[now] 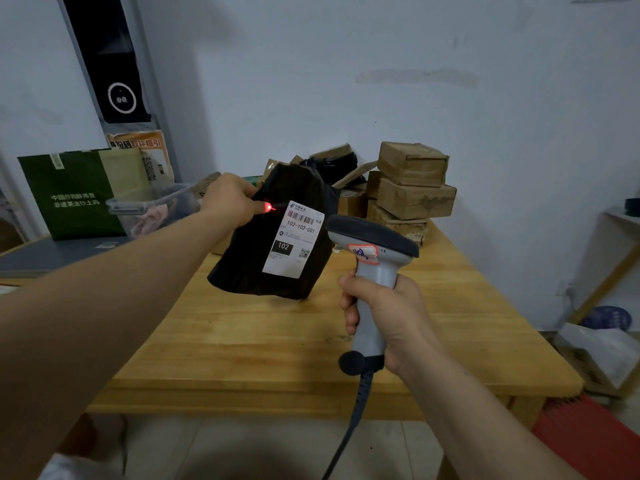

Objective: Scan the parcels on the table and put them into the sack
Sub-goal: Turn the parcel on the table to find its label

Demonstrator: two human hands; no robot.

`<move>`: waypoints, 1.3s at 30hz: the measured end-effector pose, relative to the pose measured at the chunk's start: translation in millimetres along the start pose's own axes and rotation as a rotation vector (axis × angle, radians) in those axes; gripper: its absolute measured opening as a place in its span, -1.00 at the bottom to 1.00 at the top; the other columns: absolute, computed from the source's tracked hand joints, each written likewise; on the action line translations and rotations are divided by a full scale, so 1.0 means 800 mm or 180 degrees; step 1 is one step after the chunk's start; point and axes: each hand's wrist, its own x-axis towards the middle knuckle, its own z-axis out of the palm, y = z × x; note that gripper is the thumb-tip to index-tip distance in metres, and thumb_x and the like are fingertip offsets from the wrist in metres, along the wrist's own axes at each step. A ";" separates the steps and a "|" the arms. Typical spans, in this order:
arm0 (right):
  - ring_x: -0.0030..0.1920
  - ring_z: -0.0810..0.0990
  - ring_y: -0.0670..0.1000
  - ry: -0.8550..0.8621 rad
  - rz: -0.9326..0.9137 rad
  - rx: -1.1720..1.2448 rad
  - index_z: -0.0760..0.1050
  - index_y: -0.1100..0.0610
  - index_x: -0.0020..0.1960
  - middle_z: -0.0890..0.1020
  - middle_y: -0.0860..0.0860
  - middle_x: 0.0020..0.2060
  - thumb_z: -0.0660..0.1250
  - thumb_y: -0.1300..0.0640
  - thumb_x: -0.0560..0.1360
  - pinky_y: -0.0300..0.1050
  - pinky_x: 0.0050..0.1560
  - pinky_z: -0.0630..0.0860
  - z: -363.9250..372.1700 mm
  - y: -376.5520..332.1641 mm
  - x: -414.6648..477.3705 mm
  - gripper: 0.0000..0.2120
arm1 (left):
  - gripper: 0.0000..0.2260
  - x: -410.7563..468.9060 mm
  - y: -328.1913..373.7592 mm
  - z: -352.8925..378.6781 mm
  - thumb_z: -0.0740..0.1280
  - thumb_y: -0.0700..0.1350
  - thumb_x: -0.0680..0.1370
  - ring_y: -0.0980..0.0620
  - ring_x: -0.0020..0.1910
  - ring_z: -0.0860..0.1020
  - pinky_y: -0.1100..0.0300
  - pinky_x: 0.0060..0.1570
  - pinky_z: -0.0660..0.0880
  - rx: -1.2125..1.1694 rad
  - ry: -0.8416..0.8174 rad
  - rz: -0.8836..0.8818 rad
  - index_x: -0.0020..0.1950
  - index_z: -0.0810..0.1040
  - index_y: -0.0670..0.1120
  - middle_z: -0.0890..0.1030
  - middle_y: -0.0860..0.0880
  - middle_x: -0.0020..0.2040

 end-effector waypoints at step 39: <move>-0.53 0.42 -0.01 -0.1865 0.0931 -0.0572 0.52 0.24 -0.12 0.58 0.06 -0.48 0.39 0.31 0.45 -0.18 -0.53 0.40 0.217 0.124 -0.083 -0.94 | -0.83 -0.208 -0.248 -0.257 0.49 -0.24 0.44 -0.05 -0.17 0.60 0.18 -0.32 0.55 -0.0414 0.1014 -0.2003 -0.07 0.53 -0.18 0.57 -0.08 -0.18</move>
